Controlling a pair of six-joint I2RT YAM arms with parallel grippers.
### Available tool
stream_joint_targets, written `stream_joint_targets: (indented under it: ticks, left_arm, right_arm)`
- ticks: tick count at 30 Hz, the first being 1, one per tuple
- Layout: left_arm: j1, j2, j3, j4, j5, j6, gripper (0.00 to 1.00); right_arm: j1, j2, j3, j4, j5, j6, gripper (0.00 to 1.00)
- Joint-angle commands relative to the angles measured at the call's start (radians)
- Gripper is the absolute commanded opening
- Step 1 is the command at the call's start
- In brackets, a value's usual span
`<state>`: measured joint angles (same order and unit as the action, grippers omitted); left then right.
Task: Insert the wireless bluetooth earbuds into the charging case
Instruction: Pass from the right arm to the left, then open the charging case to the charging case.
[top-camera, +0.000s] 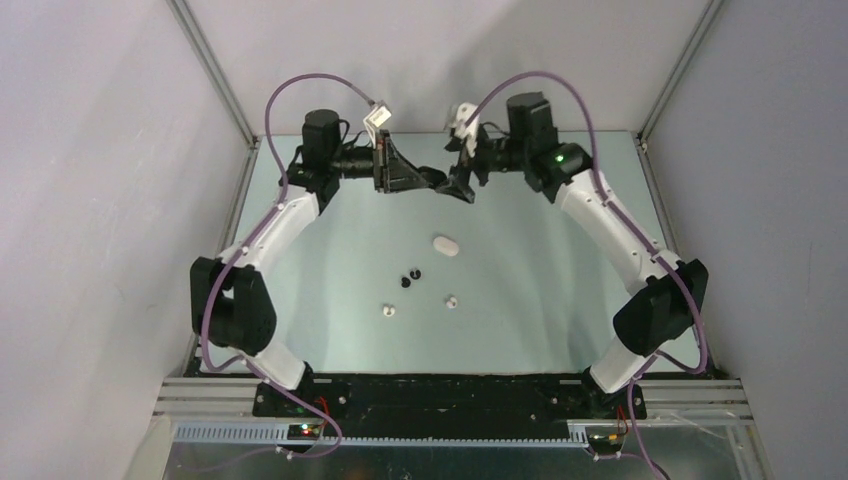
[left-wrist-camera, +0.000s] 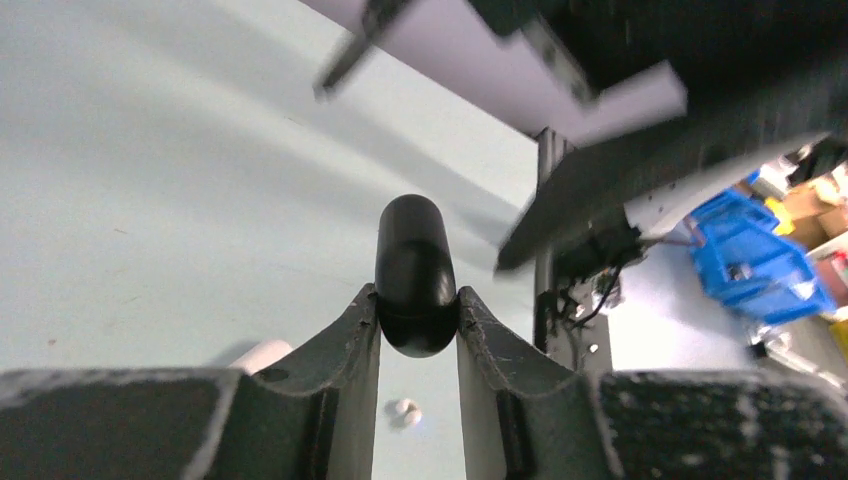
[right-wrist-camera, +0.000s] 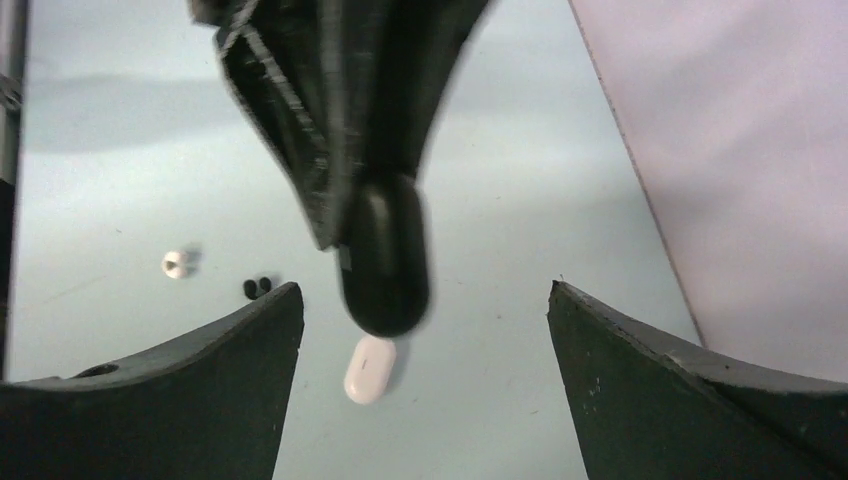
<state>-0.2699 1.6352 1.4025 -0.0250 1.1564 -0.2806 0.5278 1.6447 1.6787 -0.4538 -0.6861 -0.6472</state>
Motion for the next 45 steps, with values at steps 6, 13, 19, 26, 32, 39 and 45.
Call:
stream_joint_targets:
  ticks: [6,13,19,26,32,39,45]
  left_arm:
    - [0.002,-0.201,-0.101,-0.078,-0.024,0.546,0.0]
    - [-0.011,-0.231,-0.107,-0.09,-0.046,0.605,0.0]
    - [-0.037,-0.251,-0.121,-0.097,-0.067,0.638,0.0]
    - [-0.046,-0.254,-0.117,-0.113,-0.063,0.664,0.0]
    - [-0.055,-0.252,-0.116,-0.117,-0.067,0.664,0.0]
    - [-0.059,-0.245,-0.112,-0.123,-0.069,0.656,0.0]
    - [-0.058,-0.241,-0.104,-0.122,-0.081,0.64,0.0]
  right_arm:
    - [-0.03,0.032,0.118,-0.124,-0.238,0.172,0.9]
    - [0.018,0.074,0.154,-0.169,-0.165,0.124,0.82]
    - [-0.003,0.099,0.176,-0.1,-0.153,0.219,0.68]
    - [-0.047,0.113,0.202,-0.054,-0.137,0.275,0.62]
    - [-0.072,0.107,0.192,-0.027,-0.17,0.326,0.61]
    - [-0.088,0.108,0.182,0.005,-0.204,0.378,0.61]
    - [-0.089,0.105,0.169,0.003,-0.209,0.369,0.61]
